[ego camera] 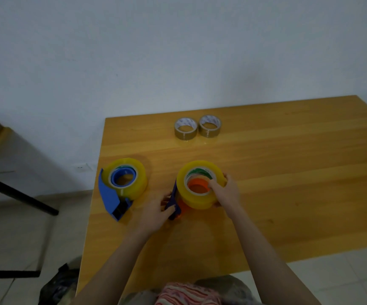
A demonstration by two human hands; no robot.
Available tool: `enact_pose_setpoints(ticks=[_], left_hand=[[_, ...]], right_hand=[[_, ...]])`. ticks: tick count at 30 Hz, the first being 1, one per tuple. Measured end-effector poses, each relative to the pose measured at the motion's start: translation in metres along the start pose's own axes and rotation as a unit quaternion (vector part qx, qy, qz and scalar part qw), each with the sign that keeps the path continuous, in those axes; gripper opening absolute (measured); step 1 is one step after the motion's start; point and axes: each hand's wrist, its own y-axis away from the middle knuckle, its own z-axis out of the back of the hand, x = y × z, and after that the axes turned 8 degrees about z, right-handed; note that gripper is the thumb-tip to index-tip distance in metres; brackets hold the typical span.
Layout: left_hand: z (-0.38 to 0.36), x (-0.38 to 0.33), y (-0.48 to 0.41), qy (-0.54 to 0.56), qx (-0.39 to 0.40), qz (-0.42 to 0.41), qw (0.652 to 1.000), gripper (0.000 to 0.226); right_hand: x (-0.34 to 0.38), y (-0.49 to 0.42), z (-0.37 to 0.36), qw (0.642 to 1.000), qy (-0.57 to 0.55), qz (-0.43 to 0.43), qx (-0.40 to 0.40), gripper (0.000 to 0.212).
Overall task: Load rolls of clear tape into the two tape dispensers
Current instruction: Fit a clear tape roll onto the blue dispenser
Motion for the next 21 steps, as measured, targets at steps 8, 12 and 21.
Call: enact_pose_setpoints(ticks=[8, 12, 21], left_hand=[[-0.001, 0.0, -0.001, 0.015, -0.01, 0.004, 1.0, 0.047], [-0.001, 0.001, -0.004, 0.019, -0.008, 0.019, 1.0, 0.048], [-0.002, 0.002, -0.01, 0.022, 0.004, 0.023, 0.999, 0.05]], right_hand=[[-0.001, -0.005, 0.003, 0.997, 0.062, 0.006, 0.033, 0.037], [0.001, -0.007, 0.003, 0.99, 0.122, 0.038, 0.068, 0.022], [-0.006, -0.02, 0.001, 0.986, 0.147, 0.044, 0.071, 0.053]])
